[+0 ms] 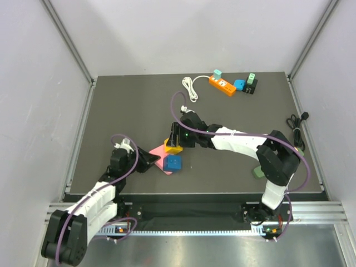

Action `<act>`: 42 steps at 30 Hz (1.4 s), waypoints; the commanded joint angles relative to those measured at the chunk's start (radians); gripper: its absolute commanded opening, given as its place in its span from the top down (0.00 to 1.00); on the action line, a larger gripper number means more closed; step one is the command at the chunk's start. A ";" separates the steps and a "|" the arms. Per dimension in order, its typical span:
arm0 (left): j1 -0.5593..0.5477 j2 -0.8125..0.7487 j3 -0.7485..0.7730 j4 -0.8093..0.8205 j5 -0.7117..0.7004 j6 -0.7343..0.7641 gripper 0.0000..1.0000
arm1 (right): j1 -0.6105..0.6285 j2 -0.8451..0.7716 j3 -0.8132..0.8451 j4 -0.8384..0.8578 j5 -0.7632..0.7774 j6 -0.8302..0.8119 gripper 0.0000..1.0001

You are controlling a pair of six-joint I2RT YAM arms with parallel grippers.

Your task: Pull the plug off the socket

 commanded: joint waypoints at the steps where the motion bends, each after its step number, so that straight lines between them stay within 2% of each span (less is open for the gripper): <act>1: 0.034 0.022 -0.037 -0.210 -0.252 0.020 1.00 | -0.036 -0.154 0.040 -0.005 -0.019 -0.071 1.00; 4: 0.034 0.021 -0.036 -0.212 -0.255 0.018 1.00 | -0.021 -0.133 0.055 -0.014 -0.020 -0.079 1.00; 14: 0.034 0.050 -0.013 -0.255 -0.261 -0.006 1.00 | 0.094 -0.039 0.202 -0.157 0.207 -0.165 1.00; 21: 0.034 0.045 -0.011 -0.275 -0.275 -0.037 1.00 | 0.096 -0.050 0.199 -0.147 0.224 -0.197 1.00; 24: 0.032 0.050 -0.006 -0.276 -0.284 -0.053 1.00 | 0.096 -0.039 0.201 -0.131 0.195 -0.196 1.00; 26: 0.032 0.056 -0.003 -0.282 -0.287 -0.057 1.00 | 0.086 -0.041 0.180 -0.067 0.123 -0.179 1.00; 27: 0.032 0.063 0.001 -0.282 -0.287 -0.057 1.00 | 0.077 -0.042 0.163 -0.026 0.071 -0.144 1.00; 28: 0.032 0.067 0.003 -0.281 -0.289 -0.054 1.00 | 0.067 -0.041 0.126 0.073 -0.048 -0.119 1.00; 31: 0.032 0.076 0.017 -0.310 -0.287 -0.062 1.00 | 0.033 -0.016 0.110 0.148 -0.161 -0.056 1.00; 36: 0.017 0.097 0.038 -0.348 -0.318 -0.082 1.00 | 0.019 -0.074 0.100 0.096 -0.083 -0.102 1.00; 42: -0.086 0.131 0.066 -0.345 -0.432 -0.103 1.00 | 0.049 -0.133 0.110 -0.046 0.139 -0.211 1.00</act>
